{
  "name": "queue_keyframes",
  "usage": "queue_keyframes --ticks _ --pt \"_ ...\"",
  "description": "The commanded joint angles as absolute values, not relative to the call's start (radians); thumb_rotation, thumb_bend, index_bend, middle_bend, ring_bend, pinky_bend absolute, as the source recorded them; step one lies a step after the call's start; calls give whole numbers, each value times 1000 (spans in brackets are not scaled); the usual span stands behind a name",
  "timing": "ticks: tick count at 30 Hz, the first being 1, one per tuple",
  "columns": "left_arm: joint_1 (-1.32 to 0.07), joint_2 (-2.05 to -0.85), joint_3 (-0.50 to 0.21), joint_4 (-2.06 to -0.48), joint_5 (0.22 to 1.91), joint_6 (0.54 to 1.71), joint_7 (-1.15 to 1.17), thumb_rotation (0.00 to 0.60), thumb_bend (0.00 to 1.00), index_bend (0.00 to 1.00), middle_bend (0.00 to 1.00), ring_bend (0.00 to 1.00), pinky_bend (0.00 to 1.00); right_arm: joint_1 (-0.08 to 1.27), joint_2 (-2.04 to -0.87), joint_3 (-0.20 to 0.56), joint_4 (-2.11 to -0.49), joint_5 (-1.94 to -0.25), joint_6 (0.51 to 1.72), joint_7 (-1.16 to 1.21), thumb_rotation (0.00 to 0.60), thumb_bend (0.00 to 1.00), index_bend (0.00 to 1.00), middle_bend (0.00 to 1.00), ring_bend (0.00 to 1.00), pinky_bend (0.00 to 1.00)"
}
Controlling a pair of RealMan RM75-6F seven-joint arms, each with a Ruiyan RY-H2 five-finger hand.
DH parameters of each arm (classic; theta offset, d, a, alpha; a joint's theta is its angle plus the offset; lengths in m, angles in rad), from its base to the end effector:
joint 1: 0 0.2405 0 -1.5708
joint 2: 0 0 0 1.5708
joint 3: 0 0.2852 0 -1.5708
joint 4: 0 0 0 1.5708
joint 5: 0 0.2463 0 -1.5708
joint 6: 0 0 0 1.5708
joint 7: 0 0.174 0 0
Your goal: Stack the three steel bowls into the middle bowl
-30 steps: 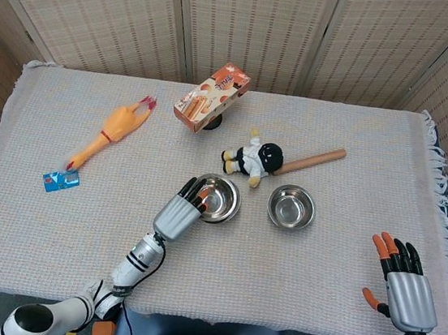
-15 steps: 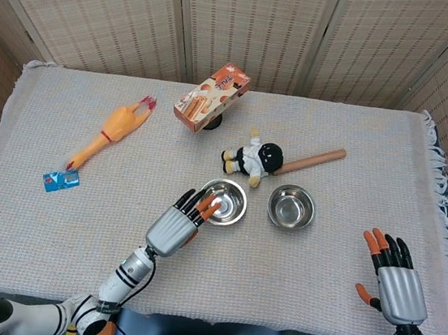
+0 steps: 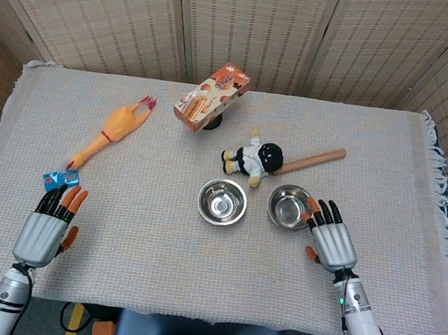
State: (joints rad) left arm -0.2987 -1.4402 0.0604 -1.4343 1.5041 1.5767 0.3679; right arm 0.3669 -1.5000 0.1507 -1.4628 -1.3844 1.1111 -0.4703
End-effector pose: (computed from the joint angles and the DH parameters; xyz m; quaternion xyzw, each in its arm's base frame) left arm -0.2974 0.2576 0.0342 -0.6757 -0.2483 -0.3805 0.5805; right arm -0.2725 -0.3183 -0.0260 0.7300 -0.3197 0.3083 0.5194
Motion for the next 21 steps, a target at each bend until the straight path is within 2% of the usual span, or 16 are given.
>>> queue_keyframes --ticks 1,10,12,16,21 --pt "-253 -1408 65 -1399 1508 1623 283 600 449 0 34 0 118 433 -1594 182 -1364 -1325 1054 -512 600 201 340 0 0 0" --pt "-217 -1402 39 -1373 1518 1633 224 600 451 0 34 0 118 492 -1698 198 -1203 -1283 1021 -463 600 257 481 0 0 0" --pt "-212 -1404 32 -1367 1518 1632 220 600 451 0 34 0 118 498 -1707 193 -1188 -1295 1030 -444 600 300 531 0 0 0" --pt "-204 -1405 22 -1362 1522 1628 218 600 451 0 34 0 119 498 -1701 176 -1202 -1354 1083 -386 600 415 674 21 0 0" --pt "-195 -1406 14 -1361 1532 1625 214 600 451 0 33 0 119 485 -1662 156 -1288 -1459 1204 -343 600 431 709 51 0 0"
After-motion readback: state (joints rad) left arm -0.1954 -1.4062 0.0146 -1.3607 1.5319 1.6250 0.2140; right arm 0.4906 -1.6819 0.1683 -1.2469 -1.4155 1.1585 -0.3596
